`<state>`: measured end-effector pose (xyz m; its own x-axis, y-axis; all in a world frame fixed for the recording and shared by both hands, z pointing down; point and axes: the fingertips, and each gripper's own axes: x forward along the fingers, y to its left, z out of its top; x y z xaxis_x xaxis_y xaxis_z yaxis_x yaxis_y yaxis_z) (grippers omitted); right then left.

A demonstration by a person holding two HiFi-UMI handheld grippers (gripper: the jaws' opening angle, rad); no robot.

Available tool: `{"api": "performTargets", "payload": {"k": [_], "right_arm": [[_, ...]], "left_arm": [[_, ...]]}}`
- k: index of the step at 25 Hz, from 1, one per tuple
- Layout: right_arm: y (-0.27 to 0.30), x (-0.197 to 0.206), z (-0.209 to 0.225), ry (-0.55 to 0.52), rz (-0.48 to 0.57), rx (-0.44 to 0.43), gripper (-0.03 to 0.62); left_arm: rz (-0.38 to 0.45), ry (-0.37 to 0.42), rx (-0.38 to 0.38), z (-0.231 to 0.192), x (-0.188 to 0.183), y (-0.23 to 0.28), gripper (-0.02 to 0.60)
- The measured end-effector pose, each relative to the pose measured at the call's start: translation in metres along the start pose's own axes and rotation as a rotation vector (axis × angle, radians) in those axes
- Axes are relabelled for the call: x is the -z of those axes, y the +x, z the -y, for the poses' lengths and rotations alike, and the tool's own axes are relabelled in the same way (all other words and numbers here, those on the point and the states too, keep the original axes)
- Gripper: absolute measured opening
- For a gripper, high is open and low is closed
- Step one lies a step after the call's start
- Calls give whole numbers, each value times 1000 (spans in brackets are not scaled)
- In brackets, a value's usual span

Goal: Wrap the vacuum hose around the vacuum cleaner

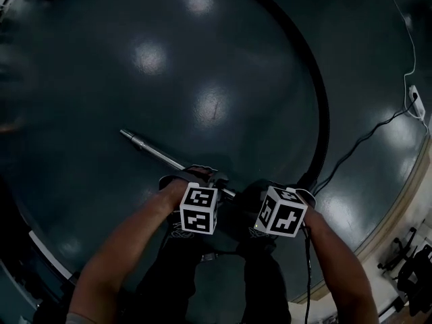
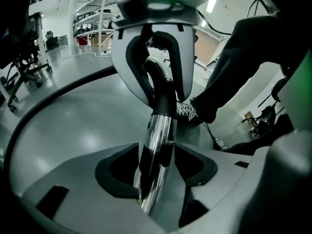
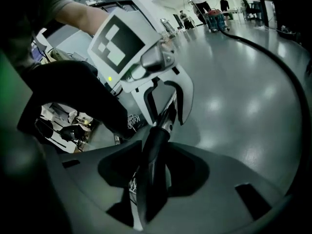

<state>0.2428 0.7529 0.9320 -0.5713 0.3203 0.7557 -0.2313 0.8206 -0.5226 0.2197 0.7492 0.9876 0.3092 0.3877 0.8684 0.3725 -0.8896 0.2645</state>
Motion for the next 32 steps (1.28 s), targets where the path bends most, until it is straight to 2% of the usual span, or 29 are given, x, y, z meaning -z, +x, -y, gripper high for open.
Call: {"api": "performTargets", "payload": {"k": [2,5,11,15,20,26,29,32], "right_arm": [[-28,-14,-10,-8,25,-9,156],[-63,-27,-22,-36,21,-27,150],[-125,-55,-47,-178,-8,-8,144],[-184,-90,-53,-204,95,73,146],[-280,-136,-60,-211,229,238,146],[-432,-190,-115,-161,502,454,146],[-498,-197,-145,-127,588,513,146],[-546,-200,-176,-91,672,537,146]], "left_arm": [[20,14,4,6,-22,-13,236],[41,4,21,12,-49,-32,172],[87,-55,60,20,-88,-84,163],[109,-98,53,20,-115,-127,161],[185,-168,-4,8,-160,-197,161],[261,-254,-86,7,-214,-302,160],[298,-297,-131,5,-243,-356,158],[340,-351,-176,11,-269,-403,158]]}}
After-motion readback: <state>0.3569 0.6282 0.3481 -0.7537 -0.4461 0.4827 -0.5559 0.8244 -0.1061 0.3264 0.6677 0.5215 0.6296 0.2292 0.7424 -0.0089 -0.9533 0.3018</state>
